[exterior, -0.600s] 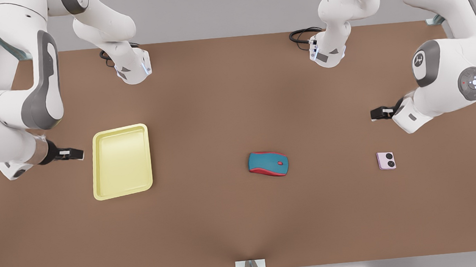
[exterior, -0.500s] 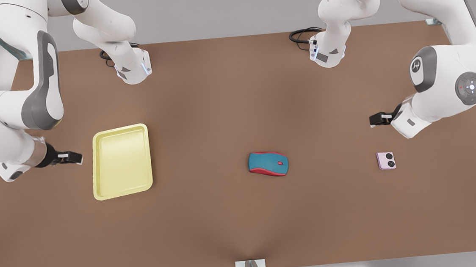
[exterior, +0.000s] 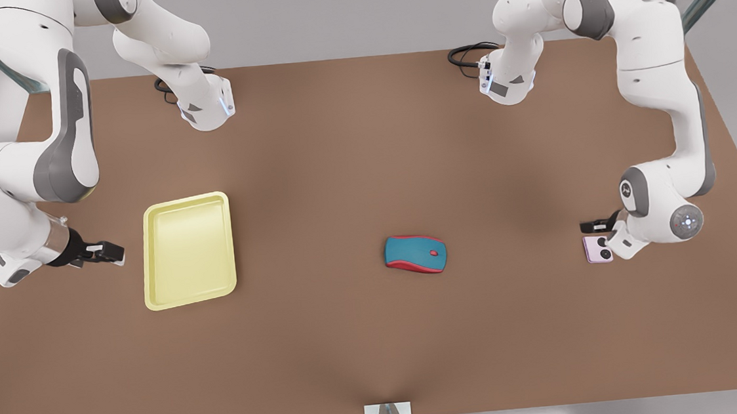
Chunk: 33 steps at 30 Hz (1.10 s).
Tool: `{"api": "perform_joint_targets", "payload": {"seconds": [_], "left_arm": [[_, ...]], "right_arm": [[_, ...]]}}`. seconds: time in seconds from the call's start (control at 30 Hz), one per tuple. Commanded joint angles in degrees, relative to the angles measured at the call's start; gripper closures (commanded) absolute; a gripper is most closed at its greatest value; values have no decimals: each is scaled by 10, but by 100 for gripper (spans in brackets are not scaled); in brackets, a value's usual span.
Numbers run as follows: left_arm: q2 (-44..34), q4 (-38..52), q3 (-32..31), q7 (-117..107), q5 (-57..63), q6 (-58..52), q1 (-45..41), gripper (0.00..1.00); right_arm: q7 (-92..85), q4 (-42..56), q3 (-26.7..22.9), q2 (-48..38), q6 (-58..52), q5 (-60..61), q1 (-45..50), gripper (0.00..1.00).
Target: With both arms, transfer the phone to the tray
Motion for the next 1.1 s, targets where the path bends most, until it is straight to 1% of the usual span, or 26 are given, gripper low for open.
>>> {"api": "perform_joint_targets", "payload": {"seconds": [0.0,0.13,0.37,0.67,1.07], "left_arm": [[7,-15,1,101,1,119,5,0],[35,-12,3,96,1,177,5,0],[65,-4,3,98,2,227,5,0],[89,-2,3,101,-3,249,5,0],[87,-2,2,101,-5,248,5,0]], "right_arm": [[-8,0,-1,-1,4,1,0,0],[-8,0,0,-1,4,1,0,0],[-8,0,0,-1,4,1,0,0],[-8,0,0,0,5,1,0,0],[-8,0,-1,0,5,0,0,0]]}}
